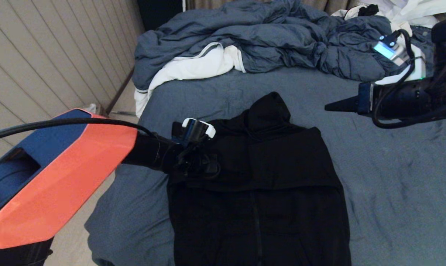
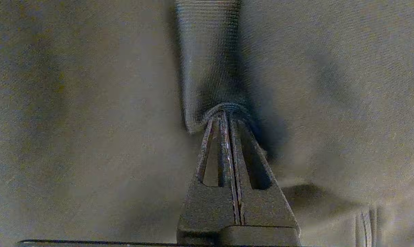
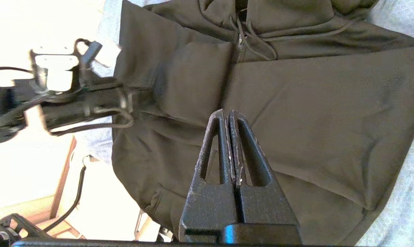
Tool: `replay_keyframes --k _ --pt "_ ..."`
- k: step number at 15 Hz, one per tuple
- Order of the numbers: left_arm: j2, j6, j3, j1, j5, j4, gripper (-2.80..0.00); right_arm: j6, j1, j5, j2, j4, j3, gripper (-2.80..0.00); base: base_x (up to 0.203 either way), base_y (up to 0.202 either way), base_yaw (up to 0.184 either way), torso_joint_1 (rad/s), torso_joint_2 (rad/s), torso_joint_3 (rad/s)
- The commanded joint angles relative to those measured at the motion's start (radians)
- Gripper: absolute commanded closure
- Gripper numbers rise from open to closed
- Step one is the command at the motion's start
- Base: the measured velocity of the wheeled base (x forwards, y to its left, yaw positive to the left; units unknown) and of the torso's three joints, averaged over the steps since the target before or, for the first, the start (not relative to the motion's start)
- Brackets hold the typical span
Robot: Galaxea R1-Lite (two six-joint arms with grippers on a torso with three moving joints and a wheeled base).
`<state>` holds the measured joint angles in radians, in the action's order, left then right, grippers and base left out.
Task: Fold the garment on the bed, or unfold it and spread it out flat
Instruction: Fold the black sweatshirt
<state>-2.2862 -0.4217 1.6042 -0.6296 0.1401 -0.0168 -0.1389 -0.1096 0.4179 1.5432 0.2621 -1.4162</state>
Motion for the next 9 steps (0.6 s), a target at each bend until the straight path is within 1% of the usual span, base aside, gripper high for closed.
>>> replay_keyframes --k 1,2,4,6,7,9 --pt "-0.050 -0.004 0.057 -0.002 0.006 -0.007 0.00 -0.001 0.001 0.002 0.002 0.002 -0.003 0.00 0.000 0.000 0.000 0.000 0.00 0.000" --pt "-0.057 -0.006 0.089 -0.010 0.006 -0.014 0.00 -0.001 0.001 0.002 0.002 0.000 -0.003 0.00 0.000 0.000 0.000 0.000 0.00 0.000" --pt "-0.096 -0.013 0.201 -0.042 0.008 -0.039 0.00 0.001 0.001 0.002 0.002 0.000 -0.003 0.00 0.000 0.000 0.000 0.000 0.00 0.000" --pt "-0.121 -0.039 0.324 -0.084 0.006 -0.112 0.00 0.001 0.002 0.002 0.002 0.002 -0.003 0.00 0.000 0.000 0.000 0.000 0.00 0.000" --pt "-0.123 -0.047 0.342 -0.119 0.005 -0.126 0.00 0.001 0.002 0.002 0.003 0.000 -0.003 0.00 0.000 0.000 0.000 0.000 0.00 0.000" --pt "-0.118 -0.057 0.340 -0.181 0.008 -0.130 0.00 0.000 0.002 0.002 0.001 0.000 -0.004 0.00 0.000 0.000 0.000 0.000 0.00 0.000"
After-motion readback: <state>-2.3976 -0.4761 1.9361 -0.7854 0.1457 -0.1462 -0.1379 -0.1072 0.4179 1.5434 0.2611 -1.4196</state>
